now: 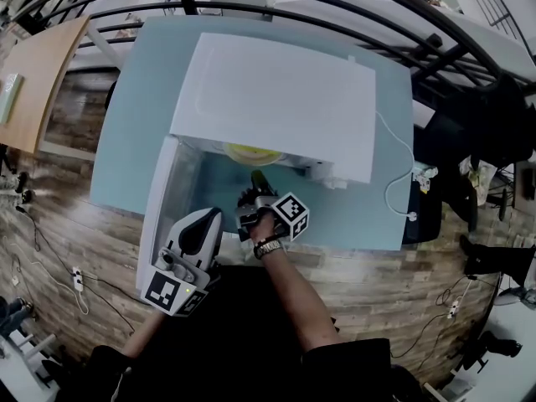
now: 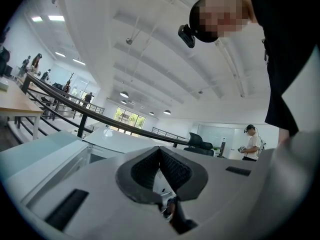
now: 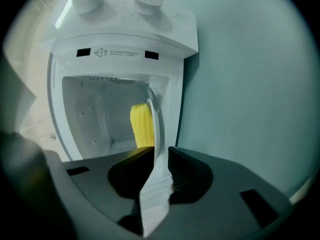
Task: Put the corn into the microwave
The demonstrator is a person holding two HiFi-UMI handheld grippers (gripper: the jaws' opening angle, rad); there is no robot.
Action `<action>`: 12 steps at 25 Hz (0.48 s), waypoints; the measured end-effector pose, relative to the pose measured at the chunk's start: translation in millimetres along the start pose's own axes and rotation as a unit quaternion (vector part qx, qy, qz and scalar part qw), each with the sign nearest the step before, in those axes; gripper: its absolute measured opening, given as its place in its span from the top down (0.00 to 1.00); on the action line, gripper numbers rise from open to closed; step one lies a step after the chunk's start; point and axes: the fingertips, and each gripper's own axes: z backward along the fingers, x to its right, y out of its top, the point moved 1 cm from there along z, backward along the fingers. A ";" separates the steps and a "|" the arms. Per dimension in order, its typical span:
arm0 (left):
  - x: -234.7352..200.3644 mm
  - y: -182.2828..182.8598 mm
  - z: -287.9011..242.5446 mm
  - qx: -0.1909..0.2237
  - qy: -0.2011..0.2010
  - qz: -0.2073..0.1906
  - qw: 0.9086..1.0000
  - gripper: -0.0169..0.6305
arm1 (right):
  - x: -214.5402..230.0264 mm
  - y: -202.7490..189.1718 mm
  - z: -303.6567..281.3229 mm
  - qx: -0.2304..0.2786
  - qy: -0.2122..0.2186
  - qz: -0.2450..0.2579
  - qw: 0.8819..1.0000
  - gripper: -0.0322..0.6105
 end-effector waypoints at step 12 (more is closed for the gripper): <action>21.5 -5.0 20.5 0.000 -0.014 -0.007 1.000 0.97 | -11.5 -16.5 45.5 -0.026 0.034 0.088 0.995 0.91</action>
